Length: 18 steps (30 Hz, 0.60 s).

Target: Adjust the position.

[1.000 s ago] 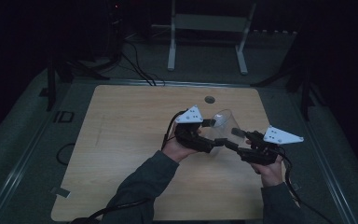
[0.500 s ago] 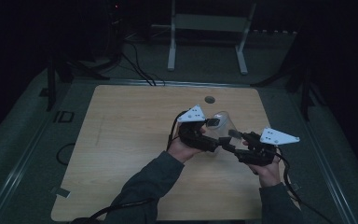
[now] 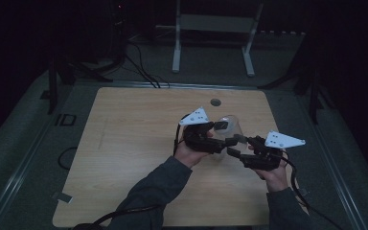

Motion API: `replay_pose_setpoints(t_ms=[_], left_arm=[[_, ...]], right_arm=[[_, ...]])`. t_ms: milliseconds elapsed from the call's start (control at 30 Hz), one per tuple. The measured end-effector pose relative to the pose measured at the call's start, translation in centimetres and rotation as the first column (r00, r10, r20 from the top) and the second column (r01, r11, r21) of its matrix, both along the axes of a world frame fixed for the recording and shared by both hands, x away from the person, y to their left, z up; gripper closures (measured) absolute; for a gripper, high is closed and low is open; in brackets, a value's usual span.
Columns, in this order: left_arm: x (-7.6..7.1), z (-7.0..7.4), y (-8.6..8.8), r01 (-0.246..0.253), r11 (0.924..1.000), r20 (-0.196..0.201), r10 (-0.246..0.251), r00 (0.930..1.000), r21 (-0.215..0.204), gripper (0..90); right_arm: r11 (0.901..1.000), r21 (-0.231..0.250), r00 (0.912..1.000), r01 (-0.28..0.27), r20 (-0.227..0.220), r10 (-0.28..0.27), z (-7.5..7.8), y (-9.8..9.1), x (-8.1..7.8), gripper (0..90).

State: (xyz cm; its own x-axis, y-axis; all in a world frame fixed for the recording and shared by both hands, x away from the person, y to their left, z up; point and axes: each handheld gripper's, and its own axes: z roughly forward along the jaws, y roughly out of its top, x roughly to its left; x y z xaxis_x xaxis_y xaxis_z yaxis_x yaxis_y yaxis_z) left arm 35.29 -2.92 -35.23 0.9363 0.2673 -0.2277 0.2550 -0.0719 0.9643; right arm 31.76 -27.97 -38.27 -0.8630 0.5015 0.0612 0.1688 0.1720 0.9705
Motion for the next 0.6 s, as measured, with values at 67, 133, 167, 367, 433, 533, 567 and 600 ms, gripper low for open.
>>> replay_pose_setpoints(t_ms=[67, 133, 167, 367, 433, 533, 567, 600], left_arm=[[0.0, 0.0, 0.0, 0.004, 1.0000, 0.004, -0.004, 1.0000, 0.007, 29.9], [-0.1, 0.0, -0.1, 0.006, 0.9999, 0.006, -0.006, 1.0000, 0.009, 30.7], [-0.1, 0.0, -0.1, 0.007, 0.9999, 0.006, -0.008, 1.0000, 0.011, 30.7], [0.0, 0.2, 0.0, -0.003, 0.9992, 0.011, 0.003, 0.9999, 0.039, 31.1], [0.1, 0.2, 0.0, -0.007, 0.9984, 0.013, 0.006, 0.9999, 0.056, 31.2], [0.0, 0.2, -0.1, -0.012, 0.9966, 0.017, 0.011, 0.9998, 0.082, 31.2], [0.0, 0.2, -0.2, -0.013, 0.9953, 0.018, 0.011, 0.9998, 0.096, 31.1], [0.0, 0.2, -0.2, -0.013, 0.9953, 0.018, 0.011, 0.9998, 0.096, 31.2]], right_arm=[[0.9999, -0.013, 1.0000, -0.004, -0.003, 0.004, 0.0, 0.0, 0.0, 38.1], [0.9997, -0.026, 0.9999, -0.006, -0.011, 0.006, 0.1, -0.1, -0.1, 36.6], [0.9994, -0.035, 0.9999, -0.003, -0.013, 0.003, 0.1, -0.2, -0.1, 34.7], [0.9927, -0.120, 0.9996, 0.006, -0.028, -0.010, 0.6, -0.6, -0.2, 26.1], [0.9876, -0.157, 0.9996, -0.001, -0.028, -0.003, 0.8, -0.6, -0.1, 25.5], [0.9804, -0.196, 0.9994, -0.017, -0.031, 0.011, 1.1, -0.5, -0.1, 25.0], [0.9725, -0.232, 0.9994, -0.024, -0.031, 0.017, 1.2, -0.3, 0.0, 24.5], [0.9725, -0.232, 0.9994, -0.024, -0.031, 0.017, 1.2, -0.3, 0.0, 24.5]])
